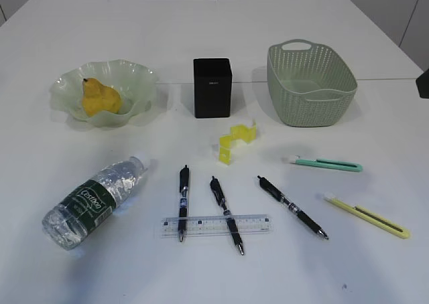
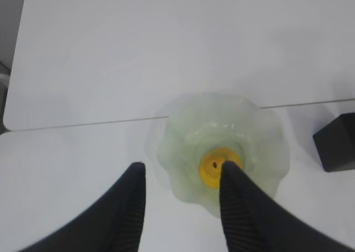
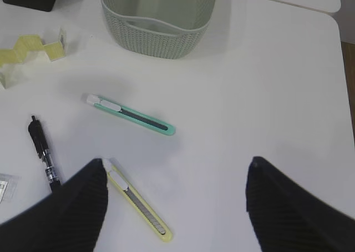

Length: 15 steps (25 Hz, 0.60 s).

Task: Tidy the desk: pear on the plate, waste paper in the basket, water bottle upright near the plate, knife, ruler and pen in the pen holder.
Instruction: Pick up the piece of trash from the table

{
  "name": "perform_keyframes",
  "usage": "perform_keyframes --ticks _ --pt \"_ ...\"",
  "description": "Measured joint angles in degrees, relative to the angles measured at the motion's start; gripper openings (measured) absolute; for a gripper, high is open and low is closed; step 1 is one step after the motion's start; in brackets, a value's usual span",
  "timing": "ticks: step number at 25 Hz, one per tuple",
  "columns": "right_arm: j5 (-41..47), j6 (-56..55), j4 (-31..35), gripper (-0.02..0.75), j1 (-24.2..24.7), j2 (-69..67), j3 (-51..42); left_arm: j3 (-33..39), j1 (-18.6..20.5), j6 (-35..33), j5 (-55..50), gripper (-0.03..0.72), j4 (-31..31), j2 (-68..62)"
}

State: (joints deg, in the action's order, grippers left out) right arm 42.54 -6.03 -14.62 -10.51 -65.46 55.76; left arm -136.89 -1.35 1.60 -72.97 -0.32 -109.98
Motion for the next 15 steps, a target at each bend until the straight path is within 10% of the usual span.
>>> perform_keyframes --ticks 15 --pt "-0.15 0.00 0.00 0.575 0.00 0.00 0.00 20.20 0.00 1.07 4.84 0.298 3.17 8.15"
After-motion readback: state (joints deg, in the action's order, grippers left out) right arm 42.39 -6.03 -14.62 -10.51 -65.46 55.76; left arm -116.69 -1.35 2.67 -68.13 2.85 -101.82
